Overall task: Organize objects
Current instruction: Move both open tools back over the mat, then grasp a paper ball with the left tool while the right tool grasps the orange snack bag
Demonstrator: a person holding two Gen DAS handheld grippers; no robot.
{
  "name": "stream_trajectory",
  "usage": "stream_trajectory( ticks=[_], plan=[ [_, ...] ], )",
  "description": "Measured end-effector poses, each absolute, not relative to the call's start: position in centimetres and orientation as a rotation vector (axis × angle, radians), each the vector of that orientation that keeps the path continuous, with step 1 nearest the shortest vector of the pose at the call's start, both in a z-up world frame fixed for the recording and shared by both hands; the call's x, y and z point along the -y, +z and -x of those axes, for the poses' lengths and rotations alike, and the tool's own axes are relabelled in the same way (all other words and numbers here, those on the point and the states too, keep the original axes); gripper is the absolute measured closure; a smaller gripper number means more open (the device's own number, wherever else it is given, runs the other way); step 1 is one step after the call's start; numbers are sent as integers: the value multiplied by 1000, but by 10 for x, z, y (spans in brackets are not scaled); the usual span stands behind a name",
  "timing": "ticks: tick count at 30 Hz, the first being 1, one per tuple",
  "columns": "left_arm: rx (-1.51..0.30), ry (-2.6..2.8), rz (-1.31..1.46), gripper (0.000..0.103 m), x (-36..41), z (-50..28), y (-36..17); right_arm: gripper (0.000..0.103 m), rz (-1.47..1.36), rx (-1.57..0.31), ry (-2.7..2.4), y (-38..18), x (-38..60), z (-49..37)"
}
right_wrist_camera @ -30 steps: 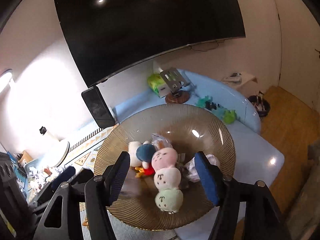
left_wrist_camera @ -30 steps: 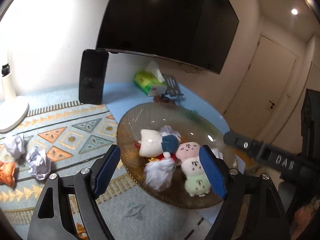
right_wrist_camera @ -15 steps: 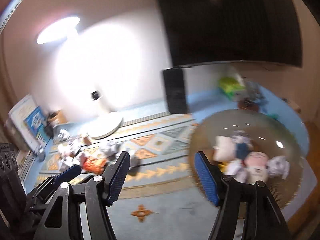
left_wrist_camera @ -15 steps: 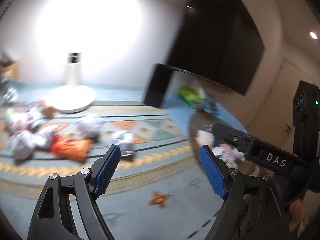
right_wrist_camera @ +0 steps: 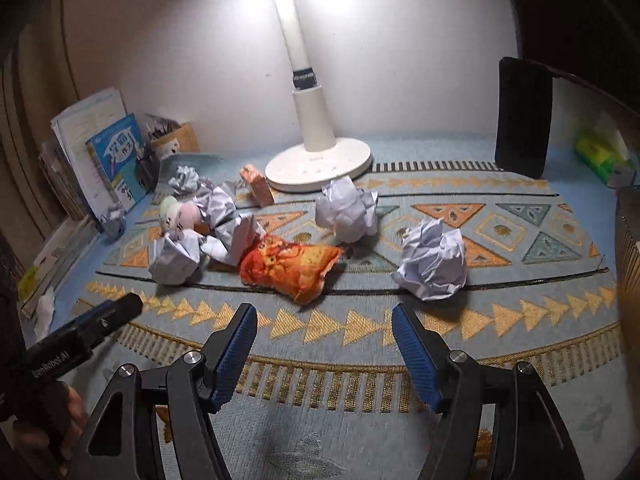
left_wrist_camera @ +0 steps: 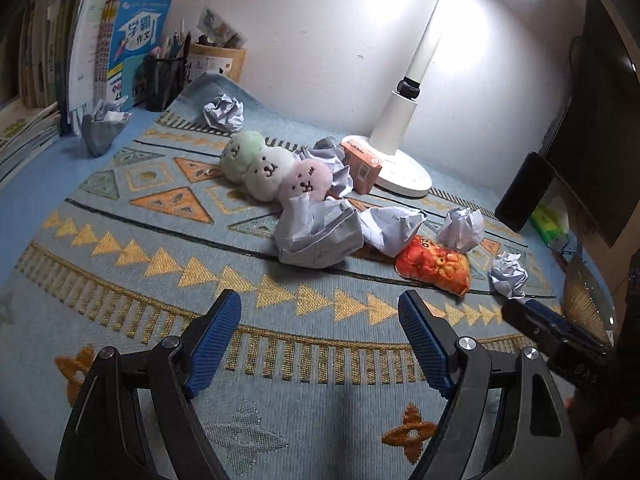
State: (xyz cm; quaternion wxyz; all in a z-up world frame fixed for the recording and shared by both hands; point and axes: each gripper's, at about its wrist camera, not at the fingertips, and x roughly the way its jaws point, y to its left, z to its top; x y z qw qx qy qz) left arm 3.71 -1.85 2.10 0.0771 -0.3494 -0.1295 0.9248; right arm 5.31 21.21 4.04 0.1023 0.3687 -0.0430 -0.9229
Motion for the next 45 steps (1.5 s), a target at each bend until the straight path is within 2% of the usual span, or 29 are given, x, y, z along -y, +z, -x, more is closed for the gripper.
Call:
stream_trajectory(
  ticks=[2, 3, 4, 10, 14, 16, 18, 20, 27, 28, 31, 32, 35, 37, 38, 42, 45],
  plan=[
    [390, 2751, 1050, 23, 18, -36, 20, 29, -1116, 97, -2724, 37, -210, -50],
    [390, 2749, 1051, 23, 18, -36, 19, 21, -1128, 101, -2709, 36, -210, -49],
    [393, 2747, 1048, 23, 18, -36, 19, 17, -1130, 111, -2703, 36, -211, -48],
    [397, 2731, 1094, 23, 18, -31, 16, 17, -1136, 139, -2700, 37, -216, -47],
    [410, 2610, 1107, 23, 21, -18, 28, 17, -1202, 31, -2603, 41, -200, -35],
    [325, 2630, 1103, 22, 22, -5, 38, 17, -1189, -57, -2576, 50, -189, -25],
    [238, 2680, 1101, 14, 21, 11, 40, 16, -1195, -145, -2526, 53, -179, -9],
    [192, 2656, 1159, 14, 19, 32, 32, 16, -1219, -187, -2503, 46, -174, 10],
    [214, 2558, 1201, 15, 12, 63, 9, 16, -1269, -123, -2448, 24, -170, 45],
    [201, 2571, 1194, 17, 11, 63, 8, 16, -1267, -159, -2456, 21, -167, 46],
    [211, 2531, 1186, 45, 10, 62, 6, 16, -1272, -204, -2461, 13, -162, 49],
    [210, 2537, 1180, 46, 9, 61, 6, 16, -1262, -208, -2468, 14, -161, 49],
    [198, 2559, 1135, 48, 8, 56, 10, 28, -1250, -208, -2494, 15, -163, 45],
    [194, 2592, 1113, 48, 9, 51, 14, 47, -1265, -168, -2529, 18, -168, 41],
    [204, 2604, 1101, 48, 11, 46, 16, 54, -1294, -116, -2540, 20, -173, 39],
    [276, 2617, 1060, 48, 17, 19, 25, 54, -1424, 217, -2476, 25, -202, 22],
    [338, 2617, 1043, 48, 20, 0, 27, 54, -1463, 268, -2398, 26, -199, -2]
  ],
)
